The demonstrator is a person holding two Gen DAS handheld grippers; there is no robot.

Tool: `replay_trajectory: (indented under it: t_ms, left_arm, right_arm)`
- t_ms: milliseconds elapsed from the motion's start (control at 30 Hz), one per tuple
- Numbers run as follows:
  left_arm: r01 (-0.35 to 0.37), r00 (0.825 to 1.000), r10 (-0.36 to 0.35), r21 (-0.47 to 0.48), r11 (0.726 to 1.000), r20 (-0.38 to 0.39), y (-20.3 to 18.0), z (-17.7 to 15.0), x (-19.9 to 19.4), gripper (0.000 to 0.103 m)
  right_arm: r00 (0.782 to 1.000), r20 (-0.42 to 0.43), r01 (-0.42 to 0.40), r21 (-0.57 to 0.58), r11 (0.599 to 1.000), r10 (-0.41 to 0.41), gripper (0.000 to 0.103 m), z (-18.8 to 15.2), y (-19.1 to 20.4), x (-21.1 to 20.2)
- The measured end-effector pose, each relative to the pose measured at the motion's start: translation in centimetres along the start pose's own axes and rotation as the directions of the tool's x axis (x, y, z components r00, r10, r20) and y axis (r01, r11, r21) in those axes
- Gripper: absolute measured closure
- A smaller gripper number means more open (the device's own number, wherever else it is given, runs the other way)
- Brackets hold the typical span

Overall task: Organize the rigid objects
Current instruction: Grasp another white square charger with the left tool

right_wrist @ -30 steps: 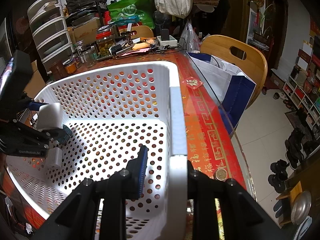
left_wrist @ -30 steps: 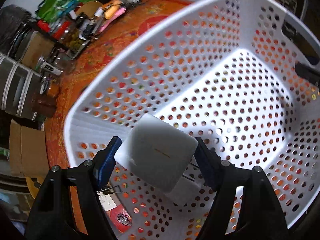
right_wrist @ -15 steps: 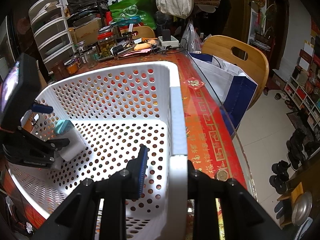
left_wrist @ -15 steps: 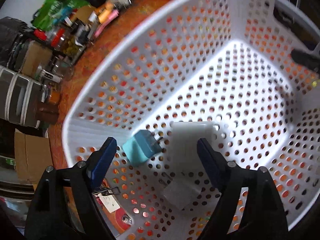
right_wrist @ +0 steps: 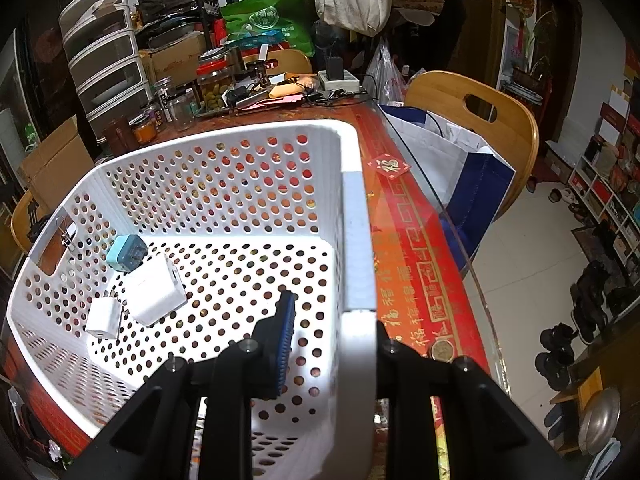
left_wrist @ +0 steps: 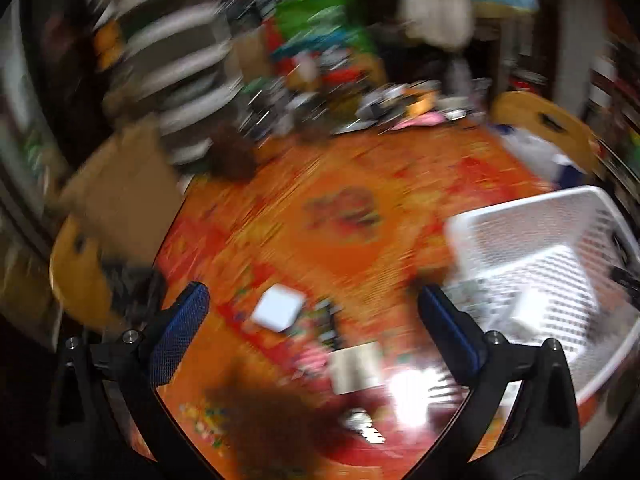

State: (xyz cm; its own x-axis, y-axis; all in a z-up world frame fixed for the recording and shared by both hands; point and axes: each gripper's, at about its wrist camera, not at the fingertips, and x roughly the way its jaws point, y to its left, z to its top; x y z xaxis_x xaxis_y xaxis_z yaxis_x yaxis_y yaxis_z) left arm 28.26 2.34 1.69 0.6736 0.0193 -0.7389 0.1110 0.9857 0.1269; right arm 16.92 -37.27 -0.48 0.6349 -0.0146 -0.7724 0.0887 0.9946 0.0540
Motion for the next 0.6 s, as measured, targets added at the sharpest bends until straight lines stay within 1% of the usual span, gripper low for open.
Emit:
replay_trajectory:
  t_ms: [67,133,167,233,267,367,500,600]
  left_arm:
    - [-0.022,0.997,0.019,-0.038,0.999,-0.07,2.5,-1.0,3.8,0.0]
    - [-0.04,0.99,0.031,-0.065,0.997,-0.141,4.4,-2.1,7.8,0.0]
    - [-0.043,0.986,0.03,-0.077,0.996,-0.165,5.0,-2.7,9.2,0.0]
    - [-0.028,0.979,0.004,-0.11,0.994,-0.205,5.6,-3.7,11.7,0.0]
    - [-0.015,0.977,-0.013,-0.128,0.992,-0.213,5.8,-4.1,12.8,0.0]
    - [-0.002,0.971,-0.033,-0.146,0.989,-0.236,6.0,-4.5,14.7,0.0]
    - [0.022,0.967,-0.062,-0.162,0.987,-0.246,5.6,-4.4,16.4,0.0]
    - [0.031,0.967,-0.071,-0.162,0.986,-0.246,5.3,-3.9,17.7,0.0]
  right_arm:
    - [1.0,0.0,0.001,0.0,1.0,-0.001,0.079,0.0,0.0,0.0]
    - [1.0,-0.002,0.002,0.001,1.0,-0.002,0.079,0.1,0.0,0.0]
    - [1.0,-0.002,0.001,0.0,1.0,-0.001,0.079,0.1,0.0,0.0]
    - [1.0,-0.002,0.002,0.0,1.0,-0.002,0.079,0.1,0.0,0.1]
    - [1.0,-0.006,0.002,0.001,1.0,-0.002,0.079,0.1,-0.1,0.1]
    - [1.0,-0.01,0.013,-0.003,1.0,-0.013,0.079,0.1,0.0,0.2]
    - [1.0,-0.009,0.013,-0.006,1.0,-0.013,0.079,0.1,0.0,0.2]
    - [1.0,-0.01,0.013,-0.006,1.0,-0.013,0.079,0.1,0.0,0.2]
